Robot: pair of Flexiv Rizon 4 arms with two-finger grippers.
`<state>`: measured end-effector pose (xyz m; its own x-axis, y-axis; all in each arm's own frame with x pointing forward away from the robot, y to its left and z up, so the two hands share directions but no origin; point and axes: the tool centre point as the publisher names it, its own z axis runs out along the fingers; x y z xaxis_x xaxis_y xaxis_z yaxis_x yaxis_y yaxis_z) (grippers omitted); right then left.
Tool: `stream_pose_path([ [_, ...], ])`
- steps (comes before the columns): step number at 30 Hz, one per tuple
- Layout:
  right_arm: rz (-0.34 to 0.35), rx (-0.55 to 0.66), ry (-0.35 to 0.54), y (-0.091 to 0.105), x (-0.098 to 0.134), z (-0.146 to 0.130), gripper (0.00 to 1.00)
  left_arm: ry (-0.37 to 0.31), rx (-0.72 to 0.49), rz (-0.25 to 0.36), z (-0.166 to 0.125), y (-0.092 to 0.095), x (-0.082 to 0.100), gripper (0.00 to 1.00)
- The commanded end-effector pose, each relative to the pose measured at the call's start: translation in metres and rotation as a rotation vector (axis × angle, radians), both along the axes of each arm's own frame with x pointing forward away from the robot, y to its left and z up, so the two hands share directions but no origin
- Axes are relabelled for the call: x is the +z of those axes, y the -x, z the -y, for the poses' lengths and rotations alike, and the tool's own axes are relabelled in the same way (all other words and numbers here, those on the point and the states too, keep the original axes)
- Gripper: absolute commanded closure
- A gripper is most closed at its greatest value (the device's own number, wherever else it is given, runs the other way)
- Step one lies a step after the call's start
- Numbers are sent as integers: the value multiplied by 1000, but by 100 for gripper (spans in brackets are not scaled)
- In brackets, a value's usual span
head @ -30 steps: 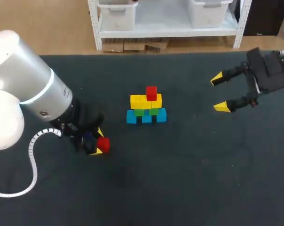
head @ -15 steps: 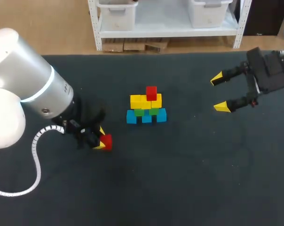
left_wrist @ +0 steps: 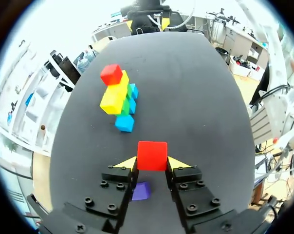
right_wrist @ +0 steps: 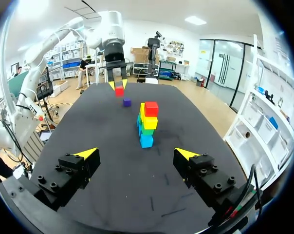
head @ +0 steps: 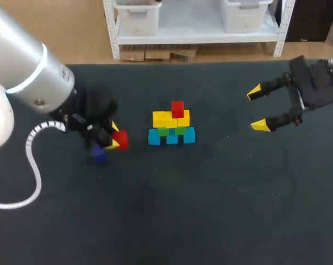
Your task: Place the blue cubes, place green cubes on the blue cubes, place the yellow cubes on the green cubes, then place the red cubes on the yellow cubes, and place purple cube on the red cubes.
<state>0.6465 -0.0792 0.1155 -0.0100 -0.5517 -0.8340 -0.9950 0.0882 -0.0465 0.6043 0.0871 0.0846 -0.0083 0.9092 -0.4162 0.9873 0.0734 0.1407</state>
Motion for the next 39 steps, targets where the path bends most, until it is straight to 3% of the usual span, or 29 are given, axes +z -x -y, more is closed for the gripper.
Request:
stream_pose_path([
  [1,1,1,-3,-1,-1,0,0,-37,-22,-18,5,-13,17,100],
  [8,1,1,-3,-1,-1,0,0,-50,-61,-25,15,-36,19,100],
  [14,1,1,-3,-1,-1,0,0,-10,-81,-26,25,-52,25,100],
  [39,1,1,-3,-1,-1,0,0,45,-146,-39,71,-85,21,100],
])
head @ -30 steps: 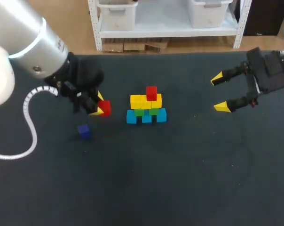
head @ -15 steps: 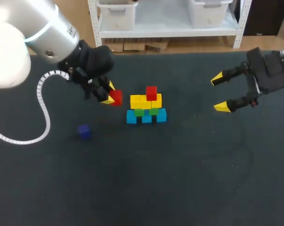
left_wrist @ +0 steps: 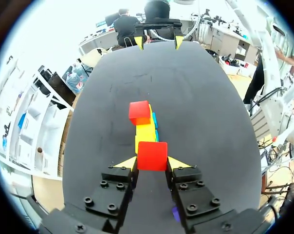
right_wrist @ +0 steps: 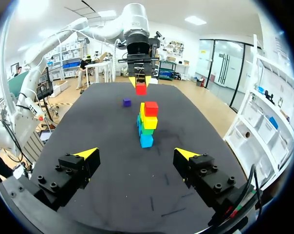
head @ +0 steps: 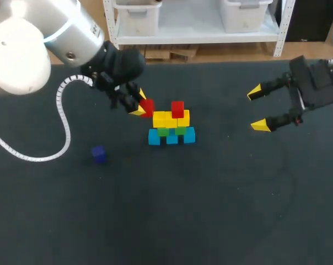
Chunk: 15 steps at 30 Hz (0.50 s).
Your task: Place the blue cubes, place green cubes on the blue cubes, place the yellow cubes on the green cubes, then place the red cubes on the yellow cubes, and place purple cube on the red cubes.
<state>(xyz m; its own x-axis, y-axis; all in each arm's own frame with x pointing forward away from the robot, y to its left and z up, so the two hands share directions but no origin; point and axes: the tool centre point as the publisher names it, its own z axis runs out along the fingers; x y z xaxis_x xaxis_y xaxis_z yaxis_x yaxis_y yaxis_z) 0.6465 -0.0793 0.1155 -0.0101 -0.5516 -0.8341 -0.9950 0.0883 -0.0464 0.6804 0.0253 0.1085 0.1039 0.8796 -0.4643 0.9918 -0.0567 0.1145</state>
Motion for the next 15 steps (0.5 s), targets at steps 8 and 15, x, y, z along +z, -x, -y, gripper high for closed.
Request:
stream_pose_path([
  [8,1,1,-3,-1,-1,0,0,1,-18,-22,24,-8,-9,100],
  [15,1,1,-3,-1,-1,0,0,13,-23,-28,31,-9,-13,100],
])
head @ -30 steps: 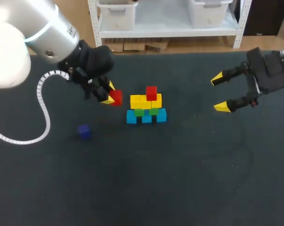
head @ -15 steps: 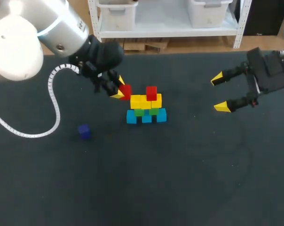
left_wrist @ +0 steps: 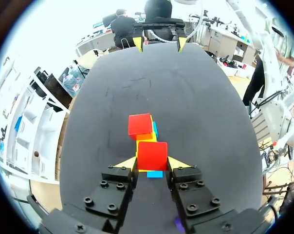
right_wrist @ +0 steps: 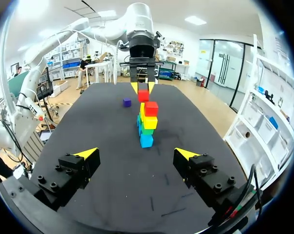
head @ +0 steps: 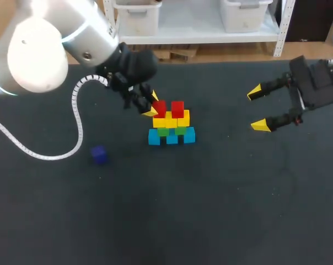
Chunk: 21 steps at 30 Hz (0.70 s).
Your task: Place the blue cubes, place green cubes on the blue cubes, place the yellow cubes on the green cubes, then place the red cubes on the yellow cubes, and place purple cube on the red cubes.
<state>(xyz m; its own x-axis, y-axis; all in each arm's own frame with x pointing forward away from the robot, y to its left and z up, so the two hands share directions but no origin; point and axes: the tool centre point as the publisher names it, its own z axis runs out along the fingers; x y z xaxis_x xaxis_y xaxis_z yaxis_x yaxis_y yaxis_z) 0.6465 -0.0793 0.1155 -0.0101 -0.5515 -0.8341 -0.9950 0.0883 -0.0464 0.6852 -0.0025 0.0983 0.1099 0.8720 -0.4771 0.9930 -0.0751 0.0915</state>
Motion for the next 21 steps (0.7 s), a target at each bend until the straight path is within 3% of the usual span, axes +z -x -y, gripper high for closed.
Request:
stream_pose_path([
  [1,1,1,-3,-1,-1,0,0,2,-4,-5,4,-4,-3,100],
  [21,1,1,-3,-1,-1,0,0,-1,-2,-7,8,-8,-6,100],
])
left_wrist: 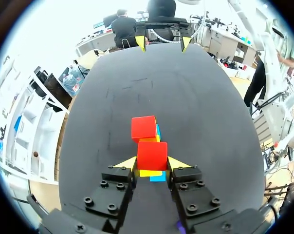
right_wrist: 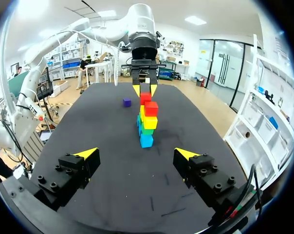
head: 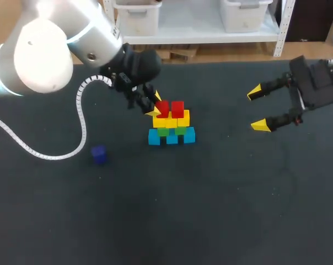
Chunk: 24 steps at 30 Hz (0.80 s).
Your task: Place the blue cubes, place green cubes on the blue cubes, place the yellow cubes on the green cubes, then place the red cubes on the yellow cubes, and place purple cube on the red cubes.
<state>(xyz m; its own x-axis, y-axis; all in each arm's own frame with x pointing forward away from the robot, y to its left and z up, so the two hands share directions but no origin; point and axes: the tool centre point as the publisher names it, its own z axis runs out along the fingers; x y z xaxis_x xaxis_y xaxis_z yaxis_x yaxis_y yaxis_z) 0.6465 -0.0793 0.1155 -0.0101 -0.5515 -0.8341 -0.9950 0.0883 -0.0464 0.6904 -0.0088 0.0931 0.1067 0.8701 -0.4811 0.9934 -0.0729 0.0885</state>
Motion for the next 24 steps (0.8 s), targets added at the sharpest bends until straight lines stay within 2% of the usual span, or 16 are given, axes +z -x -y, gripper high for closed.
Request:
stream_pose_path([
  [1,1,1,-3,-1,-1,0,0,-6,-4,-4,2,-3,-1,100],
  [24,1,1,-3,-1,-1,0,0,-9,-4,-11,7,-7,-3,100],
])
